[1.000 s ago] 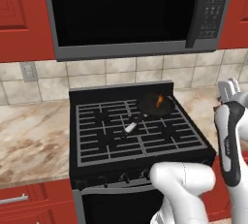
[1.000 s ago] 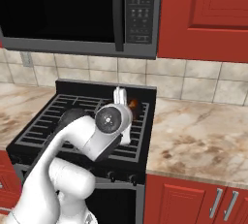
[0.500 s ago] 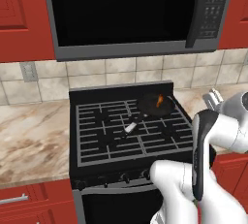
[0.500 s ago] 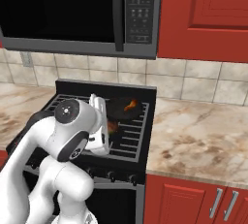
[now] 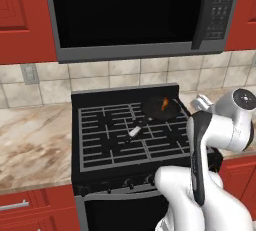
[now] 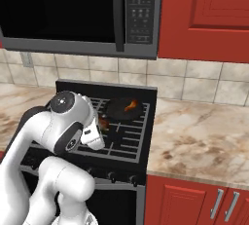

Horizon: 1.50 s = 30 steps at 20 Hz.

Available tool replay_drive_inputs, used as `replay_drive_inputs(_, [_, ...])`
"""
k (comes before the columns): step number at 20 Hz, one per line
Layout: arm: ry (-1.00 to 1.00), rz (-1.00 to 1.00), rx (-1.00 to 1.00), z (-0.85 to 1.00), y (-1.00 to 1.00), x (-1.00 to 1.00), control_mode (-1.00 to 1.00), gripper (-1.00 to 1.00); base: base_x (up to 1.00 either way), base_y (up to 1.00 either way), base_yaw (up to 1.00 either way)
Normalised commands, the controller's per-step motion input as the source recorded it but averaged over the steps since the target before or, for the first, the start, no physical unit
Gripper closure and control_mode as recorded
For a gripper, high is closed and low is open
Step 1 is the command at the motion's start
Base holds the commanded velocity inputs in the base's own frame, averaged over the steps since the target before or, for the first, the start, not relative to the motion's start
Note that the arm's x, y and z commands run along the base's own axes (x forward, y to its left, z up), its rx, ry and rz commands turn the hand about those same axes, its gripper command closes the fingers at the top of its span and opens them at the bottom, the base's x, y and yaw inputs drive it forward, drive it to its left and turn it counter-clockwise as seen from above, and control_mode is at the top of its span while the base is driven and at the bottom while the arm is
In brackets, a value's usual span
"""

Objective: Take the chicken drumsticks from the pan and place one on each plate on the dining counter.

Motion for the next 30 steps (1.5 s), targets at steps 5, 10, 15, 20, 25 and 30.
replay_drive_inputs(5, [-0.03, 0.29, -0.08, -0.40, 0.13, 0.00, -1.00, 1.00, 0.00, 0.00, 0.00])
replay_drive_inputs(10, [0.00, 0.00, 0.00, 0.00, 0.00, 0.00, 1.00, 1.00, -0.08, 0.25, 0.30])
replay_drive_inputs(15, [0.00, 0.00, 0.00, 0.00, 0.00, 0.00, 1.00, 1.00, -0.41, 0.64, 0.25])
replay_drive_inputs(20, [0.00, 0.00, 0.00, 0.00, 0.00, 0.00, 1.00, 1.00, -0.84, 0.65, 0.18])
replay_drive_inputs(25, [0.00, 0.00, 0.00, 0.00, 0.00, 0.00, 1.00, 1.00, -0.99, 0.46, 0.17])
replay_drive_inputs(30, [0.00, 0.00, 0.00, 0.00, 0.00, 0.00, 1.00, 1.00, -0.86, 0.53, 0.18])
